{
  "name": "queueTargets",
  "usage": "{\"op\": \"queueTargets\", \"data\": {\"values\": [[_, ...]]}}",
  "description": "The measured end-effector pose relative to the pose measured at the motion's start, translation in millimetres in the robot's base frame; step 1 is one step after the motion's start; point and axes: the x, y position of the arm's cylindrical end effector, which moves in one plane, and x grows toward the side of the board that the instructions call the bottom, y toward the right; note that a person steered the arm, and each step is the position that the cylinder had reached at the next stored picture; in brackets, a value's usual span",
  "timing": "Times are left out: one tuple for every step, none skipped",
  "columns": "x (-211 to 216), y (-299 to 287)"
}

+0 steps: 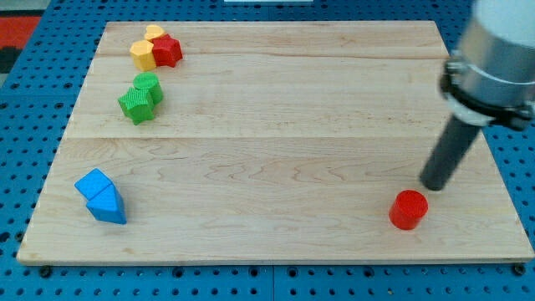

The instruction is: Move the red circle towards the green blocks

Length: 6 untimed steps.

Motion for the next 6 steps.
{"op": "queueTargets", "data": {"values": [[23.4,-5.8],[46.3,-17.3],[38.7,-70.0],[31.6,-106.5],[59.9,-104.9],[58.5,-123.4]]}}
